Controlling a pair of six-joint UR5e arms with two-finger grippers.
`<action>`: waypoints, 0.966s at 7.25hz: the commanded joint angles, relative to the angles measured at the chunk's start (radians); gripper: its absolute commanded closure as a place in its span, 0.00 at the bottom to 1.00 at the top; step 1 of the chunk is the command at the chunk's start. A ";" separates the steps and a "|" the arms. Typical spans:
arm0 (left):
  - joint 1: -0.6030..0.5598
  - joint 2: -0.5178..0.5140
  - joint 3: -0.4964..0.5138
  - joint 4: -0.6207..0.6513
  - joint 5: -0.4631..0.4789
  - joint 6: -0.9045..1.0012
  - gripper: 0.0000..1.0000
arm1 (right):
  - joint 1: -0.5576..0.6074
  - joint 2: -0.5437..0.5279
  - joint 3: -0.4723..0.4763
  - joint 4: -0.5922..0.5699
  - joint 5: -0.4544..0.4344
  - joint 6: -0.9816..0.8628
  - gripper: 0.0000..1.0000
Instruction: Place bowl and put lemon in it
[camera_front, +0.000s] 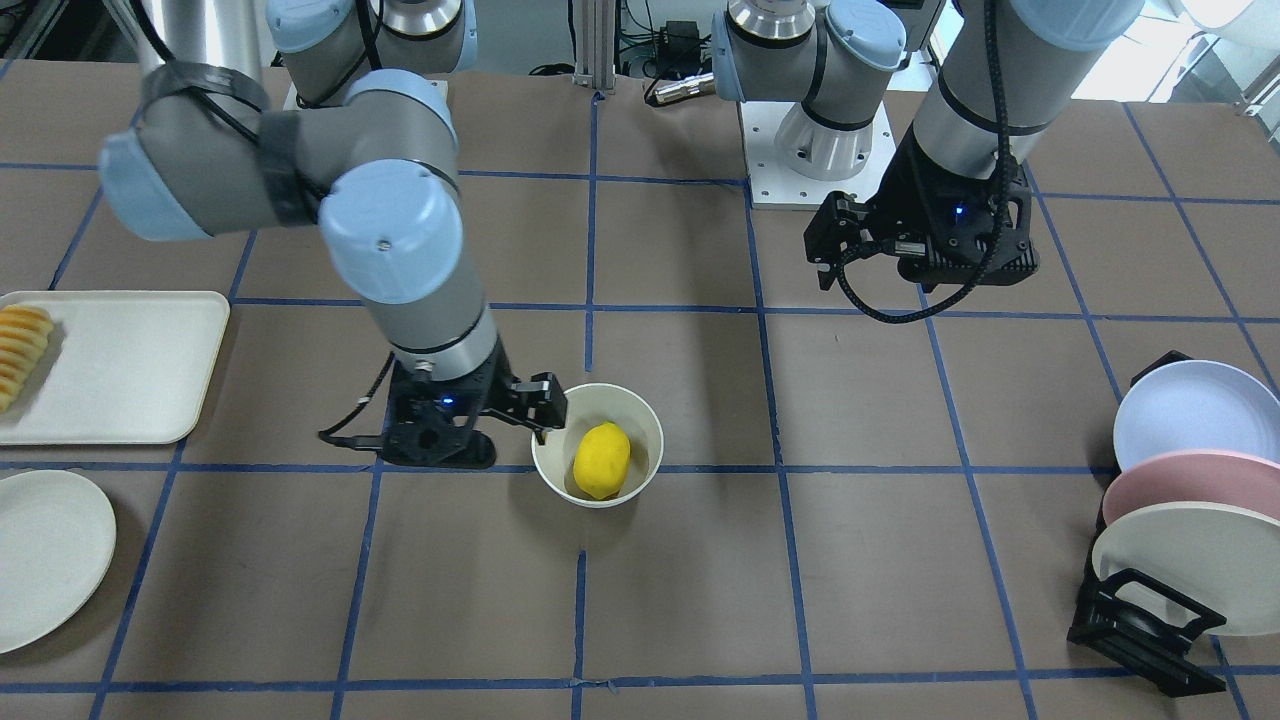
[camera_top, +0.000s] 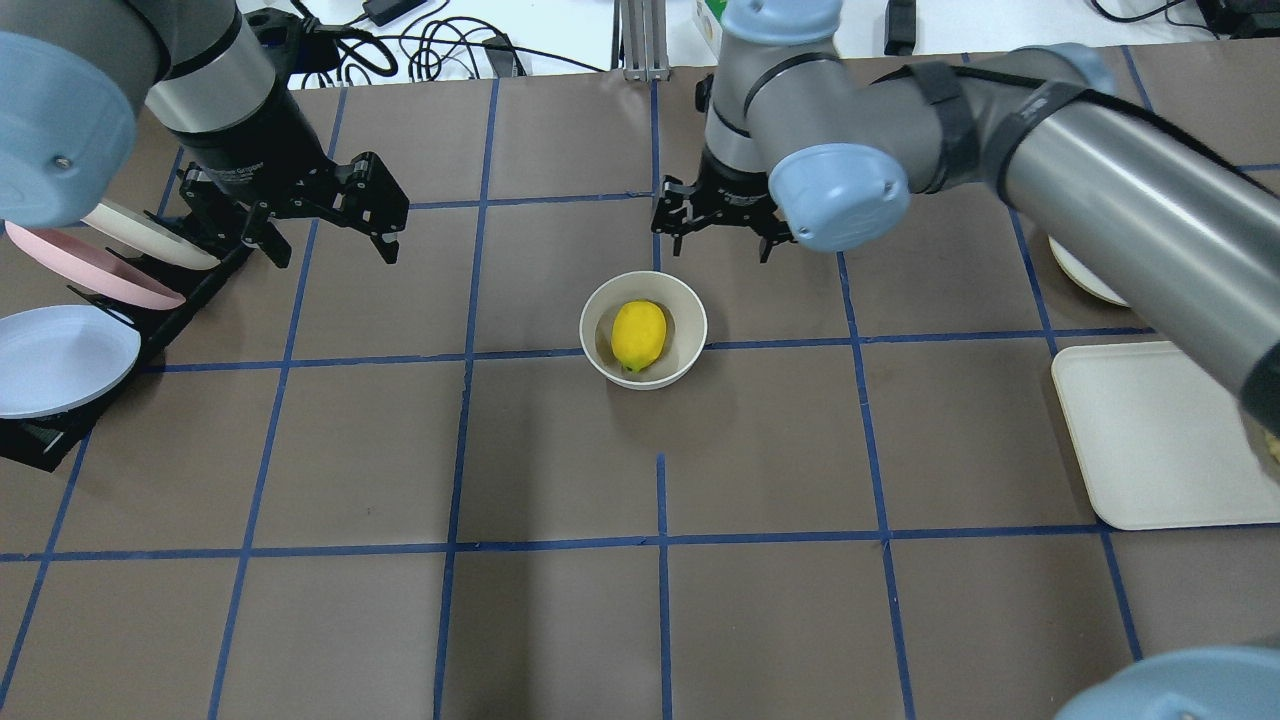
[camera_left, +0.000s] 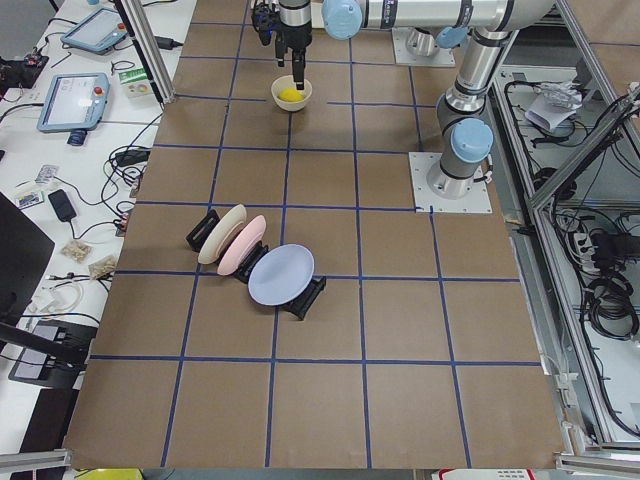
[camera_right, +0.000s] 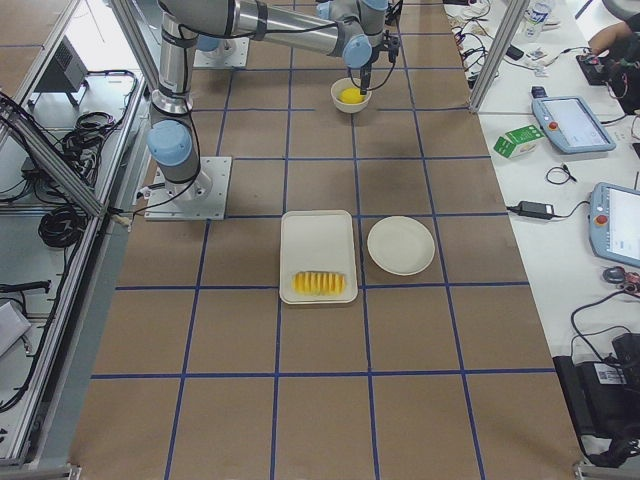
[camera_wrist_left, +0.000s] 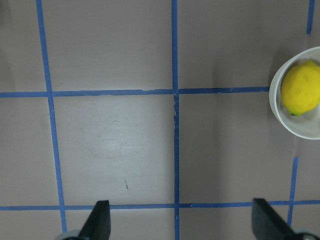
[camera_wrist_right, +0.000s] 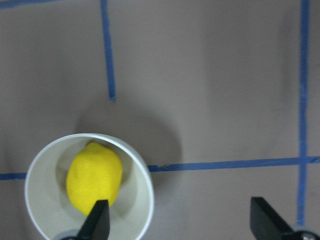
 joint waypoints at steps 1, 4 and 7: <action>-0.005 0.009 0.004 -0.003 0.008 -0.005 0.00 | -0.162 -0.113 0.002 0.136 -0.024 -0.138 0.00; -0.002 0.010 0.008 -0.003 0.003 -0.008 0.00 | -0.182 -0.305 0.000 0.353 -0.107 -0.122 0.00; 0.000 0.010 0.008 -0.003 0.000 -0.006 0.00 | -0.174 -0.339 0.040 0.361 -0.106 -0.126 0.00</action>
